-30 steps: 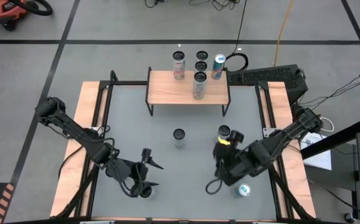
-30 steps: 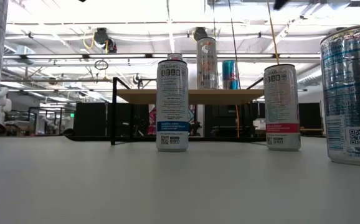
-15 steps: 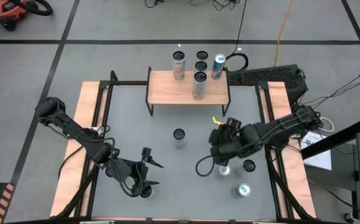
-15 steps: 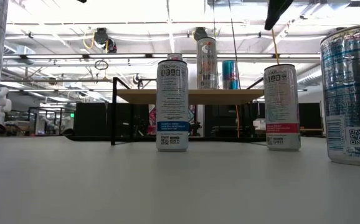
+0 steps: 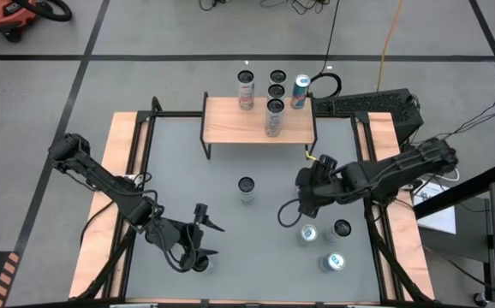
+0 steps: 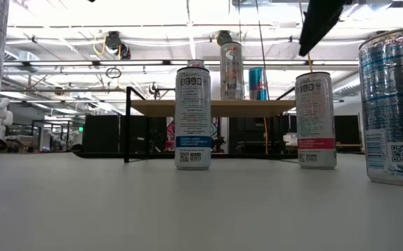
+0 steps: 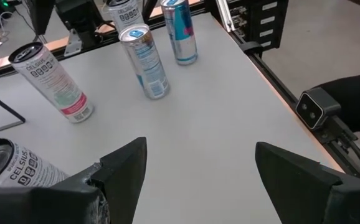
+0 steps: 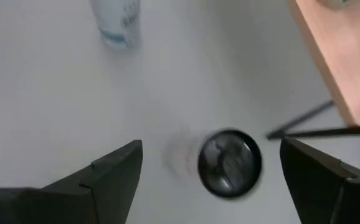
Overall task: Place canned beverage on shelf
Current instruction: Put the top white pink soda can on the shelf aligned with the other white pink soda can
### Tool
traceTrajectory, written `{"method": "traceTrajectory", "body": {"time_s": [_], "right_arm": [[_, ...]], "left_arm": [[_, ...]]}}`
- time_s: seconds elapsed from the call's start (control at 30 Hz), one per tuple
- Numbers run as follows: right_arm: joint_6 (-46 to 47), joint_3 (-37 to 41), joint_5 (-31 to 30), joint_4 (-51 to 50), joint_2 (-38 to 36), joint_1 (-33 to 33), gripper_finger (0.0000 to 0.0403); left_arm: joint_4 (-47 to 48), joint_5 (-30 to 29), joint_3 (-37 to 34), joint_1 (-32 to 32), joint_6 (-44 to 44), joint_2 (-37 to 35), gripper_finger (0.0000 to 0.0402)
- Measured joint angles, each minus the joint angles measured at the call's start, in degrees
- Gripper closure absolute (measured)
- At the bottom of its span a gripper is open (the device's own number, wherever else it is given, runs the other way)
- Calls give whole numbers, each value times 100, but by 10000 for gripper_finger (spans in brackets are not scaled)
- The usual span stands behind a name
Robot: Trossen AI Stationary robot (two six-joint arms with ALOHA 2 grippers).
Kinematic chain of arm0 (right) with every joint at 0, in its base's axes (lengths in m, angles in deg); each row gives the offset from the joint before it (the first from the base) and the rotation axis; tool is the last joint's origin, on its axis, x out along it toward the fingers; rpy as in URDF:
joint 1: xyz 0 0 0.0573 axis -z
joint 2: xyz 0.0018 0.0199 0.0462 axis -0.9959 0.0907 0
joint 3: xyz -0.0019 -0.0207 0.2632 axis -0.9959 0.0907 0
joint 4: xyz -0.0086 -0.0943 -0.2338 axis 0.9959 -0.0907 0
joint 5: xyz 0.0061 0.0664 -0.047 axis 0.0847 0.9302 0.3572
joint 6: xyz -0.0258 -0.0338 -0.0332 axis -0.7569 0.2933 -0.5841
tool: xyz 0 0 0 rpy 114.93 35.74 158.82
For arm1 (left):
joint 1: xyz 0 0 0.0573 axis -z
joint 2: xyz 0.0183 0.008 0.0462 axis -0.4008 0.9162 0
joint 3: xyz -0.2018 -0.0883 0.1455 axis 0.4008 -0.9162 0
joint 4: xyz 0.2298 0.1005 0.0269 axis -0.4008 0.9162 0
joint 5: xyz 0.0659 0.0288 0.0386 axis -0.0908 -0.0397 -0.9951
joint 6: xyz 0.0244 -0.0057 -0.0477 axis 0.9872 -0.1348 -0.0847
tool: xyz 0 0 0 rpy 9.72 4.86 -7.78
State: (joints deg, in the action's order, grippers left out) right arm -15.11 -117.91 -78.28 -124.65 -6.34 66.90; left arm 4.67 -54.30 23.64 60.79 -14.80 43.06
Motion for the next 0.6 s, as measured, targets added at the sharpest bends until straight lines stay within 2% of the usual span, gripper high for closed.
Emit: {"method": "traceTrajectory", "body": {"time_s": [0.3, 0.6], "right_arm": [[-88, 1908, -163, 1568, -869, 141, 87], [-143, 2709, -161, 2259, -1051, 369, 87]], "left_arm": [[-15, -60, 0, -2, 149, 0, 102], [-28, -234, 0, -100, 145, 0, 102]]}}
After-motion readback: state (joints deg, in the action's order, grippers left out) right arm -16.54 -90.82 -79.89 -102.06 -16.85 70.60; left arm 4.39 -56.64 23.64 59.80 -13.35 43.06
